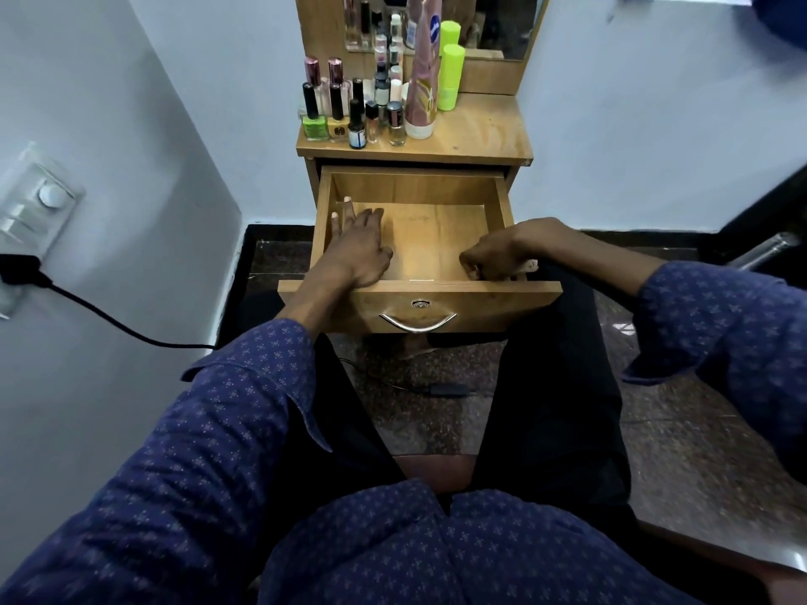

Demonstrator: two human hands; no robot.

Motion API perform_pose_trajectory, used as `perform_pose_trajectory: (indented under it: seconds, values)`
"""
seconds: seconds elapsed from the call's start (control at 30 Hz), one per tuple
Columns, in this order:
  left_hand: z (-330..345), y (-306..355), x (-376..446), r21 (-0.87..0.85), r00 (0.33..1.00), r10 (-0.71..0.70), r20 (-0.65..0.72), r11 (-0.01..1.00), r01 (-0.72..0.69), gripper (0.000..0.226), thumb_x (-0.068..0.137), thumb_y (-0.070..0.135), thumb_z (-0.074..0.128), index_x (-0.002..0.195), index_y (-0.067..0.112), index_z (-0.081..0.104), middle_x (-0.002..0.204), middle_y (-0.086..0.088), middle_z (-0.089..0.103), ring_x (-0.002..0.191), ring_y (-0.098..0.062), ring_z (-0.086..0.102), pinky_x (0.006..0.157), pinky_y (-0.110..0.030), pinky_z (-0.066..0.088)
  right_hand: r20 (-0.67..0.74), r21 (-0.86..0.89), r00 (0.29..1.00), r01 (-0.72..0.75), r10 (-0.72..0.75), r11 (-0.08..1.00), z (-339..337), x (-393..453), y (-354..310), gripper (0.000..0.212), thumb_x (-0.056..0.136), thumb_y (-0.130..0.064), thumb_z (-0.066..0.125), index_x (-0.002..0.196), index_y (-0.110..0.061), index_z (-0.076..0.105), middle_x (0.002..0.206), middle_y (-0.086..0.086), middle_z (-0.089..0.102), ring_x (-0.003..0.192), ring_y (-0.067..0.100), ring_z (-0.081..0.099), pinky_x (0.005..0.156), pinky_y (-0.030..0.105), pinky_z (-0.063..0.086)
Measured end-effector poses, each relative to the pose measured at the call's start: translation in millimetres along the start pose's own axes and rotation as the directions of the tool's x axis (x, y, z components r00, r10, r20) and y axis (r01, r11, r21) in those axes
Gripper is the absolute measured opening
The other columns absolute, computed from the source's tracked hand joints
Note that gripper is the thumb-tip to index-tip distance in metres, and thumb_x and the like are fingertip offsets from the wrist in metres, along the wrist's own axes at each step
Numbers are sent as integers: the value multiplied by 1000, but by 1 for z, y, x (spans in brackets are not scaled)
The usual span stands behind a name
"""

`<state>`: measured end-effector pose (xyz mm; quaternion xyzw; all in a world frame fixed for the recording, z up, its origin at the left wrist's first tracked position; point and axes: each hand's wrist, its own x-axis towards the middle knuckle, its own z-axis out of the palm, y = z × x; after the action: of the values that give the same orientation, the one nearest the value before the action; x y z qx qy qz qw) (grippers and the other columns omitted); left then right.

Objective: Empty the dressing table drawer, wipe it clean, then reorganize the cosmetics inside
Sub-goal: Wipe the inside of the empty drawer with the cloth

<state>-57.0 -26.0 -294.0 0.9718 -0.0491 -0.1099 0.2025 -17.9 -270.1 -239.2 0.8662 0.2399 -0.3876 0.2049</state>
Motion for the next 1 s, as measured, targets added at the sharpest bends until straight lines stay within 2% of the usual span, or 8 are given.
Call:
perform_pose_trajectory:
  seconds: [0.17,0.37,0.47,0.6,0.73,0.83,0.93,1.0]
  values:
    - [1,-1,-1,-37,1000,-2,-19,999,2,74,108,27,48,168,10,8,176,-14,7,160,-35,-20,129,-51,-13,-27,64,993,-111,113,992,-4,2,-25,25,100,-9,46,114,1,65,109,13,67,84,26,63,65,34,49]
    - [1,-2,0,-80,1000,-12,-4,997,12,73,109,27,46,168,11,6,176,-15,6,160,-35,-19,129,-51,-12,-152,334,956,-191,252,923,0,6,-41,29,103,-11,48,124,-1,64,119,14,64,100,26,59,81,34,43]
    - [0,-1,-1,-72,999,-10,-53,997,7,72,109,25,47,168,10,9,175,-16,10,161,-36,-16,130,-52,-10,-195,495,953,-109,232,862,-5,11,-57,28,103,-19,54,125,-3,63,126,14,64,104,27,60,82,35,46]
    - [-4,0,-5,-80,986,14,-163,996,-27,67,107,18,46,166,8,17,173,-16,18,162,-35,-10,131,-52,-7,-270,606,952,53,143,793,-18,20,-88,25,104,-16,49,123,-5,61,112,11,57,105,28,56,82,31,43]
    - [-15,-14,-9,-51,977,33,-211,998,-45,67,106,17,47,165,8,18,172,-18,20,162,-37,-8,131,-55,-4,-331,712,942,211,55,670,-31,28,-93,14,105,-11,51,108,-3,62,106,10,64,96,25,57,69,30,47]
    - [-19,-32,-12,-67,990,-29,-140,998,20,68,109,23,46,166,9,12,175,-17,10,161,-37,-10,130,-56,-4,-483,782,855,325,187,533,-40,20,-75,17,104,-12,53,118,-9,62,111,8,66,96,20,63,71,29,54]
    - [-16,-34,-11,-138,991,-72,-116,989,56,68,110,26,44,167,9,9,175,-15,7,162,-35,-11,131,-55,-2,-708,682,605,453,364,574,-41,14,-57,21,106,-16,47,125,-14,56,117,6,64,99,18,61,70,32,54]
    - [-13,-31,-10,-119,990,-66,-124,992,51,68,111,28,43,167,8,8,175,-16,8,162,-35,-10,131,-55,-2,-742,623,602,458,294,634,-33,23,-50,30,110,-27,42,136,-13,50,125,13,66,108,27,65,88,45,57]
